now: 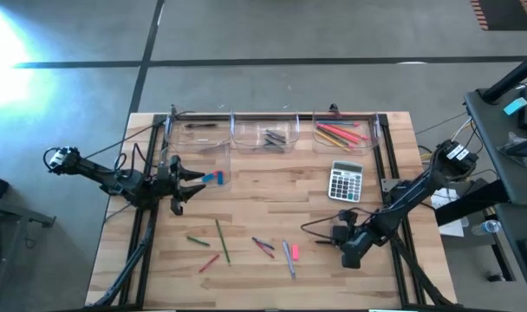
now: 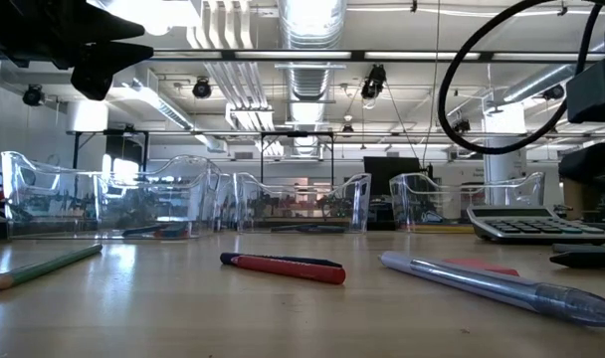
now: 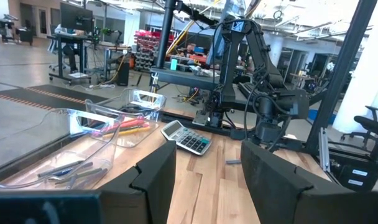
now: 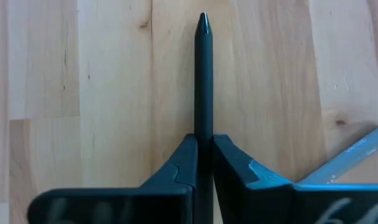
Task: Sort crayons/erasers/pens/pencils in bins
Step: Put the black pen into the top left transparent bin
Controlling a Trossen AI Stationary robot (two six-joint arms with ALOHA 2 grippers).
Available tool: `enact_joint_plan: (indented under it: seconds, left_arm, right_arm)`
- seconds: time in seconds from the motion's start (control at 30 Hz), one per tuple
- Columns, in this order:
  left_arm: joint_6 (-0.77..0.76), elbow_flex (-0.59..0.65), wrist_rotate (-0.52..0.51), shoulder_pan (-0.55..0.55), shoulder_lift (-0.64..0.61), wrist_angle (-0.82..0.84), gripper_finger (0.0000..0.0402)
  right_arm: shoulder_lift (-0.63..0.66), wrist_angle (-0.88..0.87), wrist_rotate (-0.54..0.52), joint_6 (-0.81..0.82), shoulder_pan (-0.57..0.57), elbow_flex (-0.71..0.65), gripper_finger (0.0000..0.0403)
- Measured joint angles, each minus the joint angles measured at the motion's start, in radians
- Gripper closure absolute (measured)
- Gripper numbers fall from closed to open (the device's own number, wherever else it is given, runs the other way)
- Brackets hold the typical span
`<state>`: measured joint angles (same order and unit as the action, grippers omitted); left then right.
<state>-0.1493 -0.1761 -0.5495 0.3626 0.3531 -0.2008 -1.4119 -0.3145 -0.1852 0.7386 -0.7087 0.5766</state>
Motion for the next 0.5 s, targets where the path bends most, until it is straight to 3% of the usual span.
enact_joint_plan:
  seconds: [0.2,0.5]
  left_arm:
    - [0.000,0.000,0.000,0.000,0.000,0.000,0.0235]
    - [0.000,0.000,0.000,0.000,0.000,0.000,0.0235]
  right_arm:
    - [0.066,0.026,-0.033,-0.002,-0.015,-0.005,0.0378]
    - [0.222,0.082,-0.225,-0.075,-0.029,-0.007,0.0379]
